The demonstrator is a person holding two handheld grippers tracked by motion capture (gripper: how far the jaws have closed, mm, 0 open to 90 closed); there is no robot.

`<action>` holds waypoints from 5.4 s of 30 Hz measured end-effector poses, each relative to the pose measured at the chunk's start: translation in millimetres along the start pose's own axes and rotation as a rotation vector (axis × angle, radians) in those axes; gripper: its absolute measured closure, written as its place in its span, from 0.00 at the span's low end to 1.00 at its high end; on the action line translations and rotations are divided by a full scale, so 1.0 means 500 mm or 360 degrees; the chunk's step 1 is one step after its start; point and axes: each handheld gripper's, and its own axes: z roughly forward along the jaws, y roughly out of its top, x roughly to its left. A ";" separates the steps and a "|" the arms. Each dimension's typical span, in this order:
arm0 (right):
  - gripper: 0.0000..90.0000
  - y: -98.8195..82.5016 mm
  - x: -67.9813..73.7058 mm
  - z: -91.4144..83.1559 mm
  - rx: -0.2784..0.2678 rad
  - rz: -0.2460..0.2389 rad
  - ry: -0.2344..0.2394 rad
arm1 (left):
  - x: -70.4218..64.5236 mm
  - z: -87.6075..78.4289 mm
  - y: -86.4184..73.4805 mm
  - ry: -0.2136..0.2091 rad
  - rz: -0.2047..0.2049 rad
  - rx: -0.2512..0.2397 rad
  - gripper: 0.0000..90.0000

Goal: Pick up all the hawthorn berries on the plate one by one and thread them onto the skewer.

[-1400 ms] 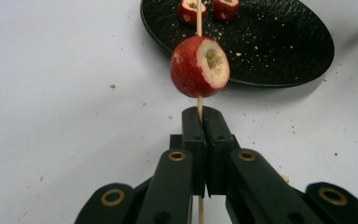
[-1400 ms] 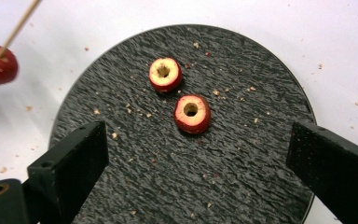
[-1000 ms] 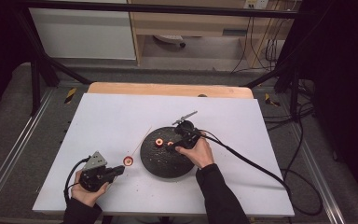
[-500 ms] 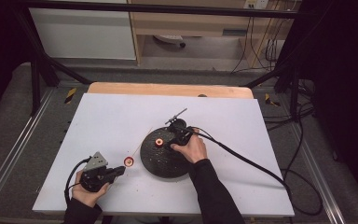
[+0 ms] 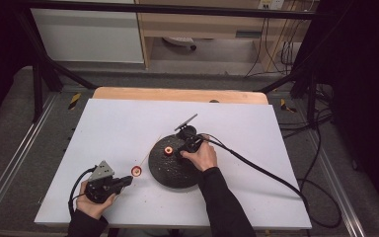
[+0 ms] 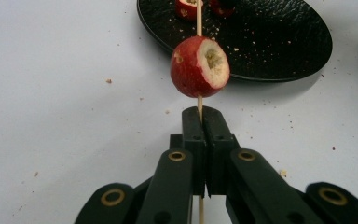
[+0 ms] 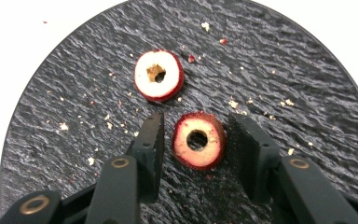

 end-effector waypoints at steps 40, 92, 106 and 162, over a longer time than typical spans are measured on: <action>0.70 0.000 0.002 -0.034 -0.0011 0.0069 0.0042 | -0.003 -0.002 0.001 0.0003 0.0008 -0.0007 0.99; 0.70 -0.151 0.030 -0.083 -0.1029 0.0418 0.0400 | -0.022 -0.003 0.005 -0.0014 0.0039 -0.0039 0.99; 0.70 -0.149 0.020 -0.094 -0.1236 0.0538 0.0396 | -0.038 0.002 0.009 -0.0032 0.0061 -0.0059 0.99; 0.70 -0.137 0.024 -0.076 -0.1696 0.0764 0.0480 | -0.100 0.055 0.027 -0.0095 -0.0107 -0.0179 0.98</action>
